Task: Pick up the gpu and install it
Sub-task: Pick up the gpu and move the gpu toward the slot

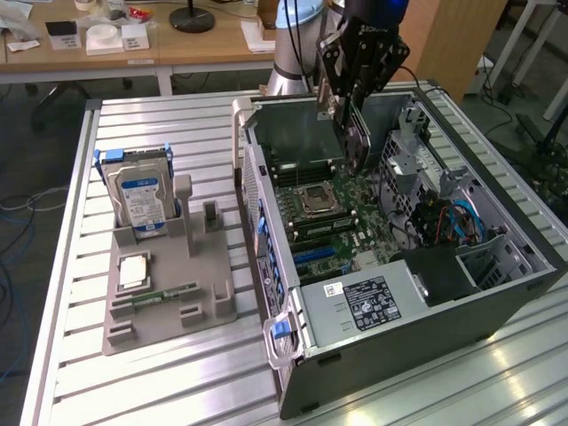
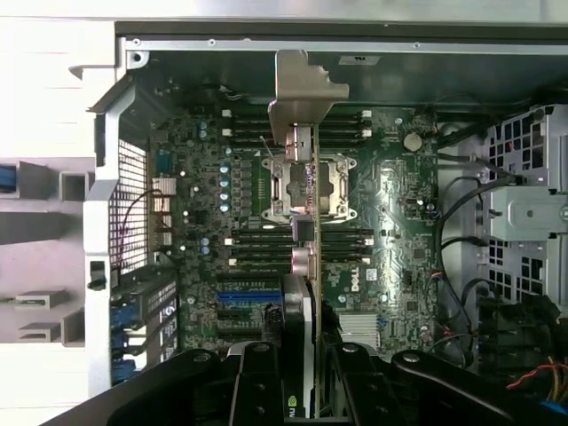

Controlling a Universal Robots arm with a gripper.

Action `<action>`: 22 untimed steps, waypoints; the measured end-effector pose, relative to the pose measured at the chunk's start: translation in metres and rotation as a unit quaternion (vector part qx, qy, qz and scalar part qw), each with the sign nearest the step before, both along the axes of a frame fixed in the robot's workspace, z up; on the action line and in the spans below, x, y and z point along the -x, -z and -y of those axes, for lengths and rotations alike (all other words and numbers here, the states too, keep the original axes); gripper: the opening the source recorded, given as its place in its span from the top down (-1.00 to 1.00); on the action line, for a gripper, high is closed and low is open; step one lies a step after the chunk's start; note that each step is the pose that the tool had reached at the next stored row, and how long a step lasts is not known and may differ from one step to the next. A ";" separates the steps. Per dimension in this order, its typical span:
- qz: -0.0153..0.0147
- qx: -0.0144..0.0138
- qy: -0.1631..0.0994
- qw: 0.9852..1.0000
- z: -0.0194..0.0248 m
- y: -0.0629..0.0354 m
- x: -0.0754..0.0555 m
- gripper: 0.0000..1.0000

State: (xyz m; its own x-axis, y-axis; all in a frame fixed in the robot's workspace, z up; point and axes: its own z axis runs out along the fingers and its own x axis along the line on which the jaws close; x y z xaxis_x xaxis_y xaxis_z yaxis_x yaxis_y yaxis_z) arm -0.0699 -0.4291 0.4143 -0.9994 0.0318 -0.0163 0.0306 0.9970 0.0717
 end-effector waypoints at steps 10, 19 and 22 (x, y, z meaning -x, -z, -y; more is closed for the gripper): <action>0.000 0.000 0.001 1.000 -0.0001 0.0007 -0.025 0.47; 0.000 0.000 0.002 1.000 -0.0001 0.0010 -0.051 0.47; 0.000 0.000 0.002 1.000 -0.0001 0.0011 -0.061 0.47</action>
State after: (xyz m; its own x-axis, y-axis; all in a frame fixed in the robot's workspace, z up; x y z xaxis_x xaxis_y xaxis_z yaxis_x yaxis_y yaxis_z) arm -0.0093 -0.4290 0.4132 -0.9993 0.0350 -0.0162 0.0338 0.9969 0.0716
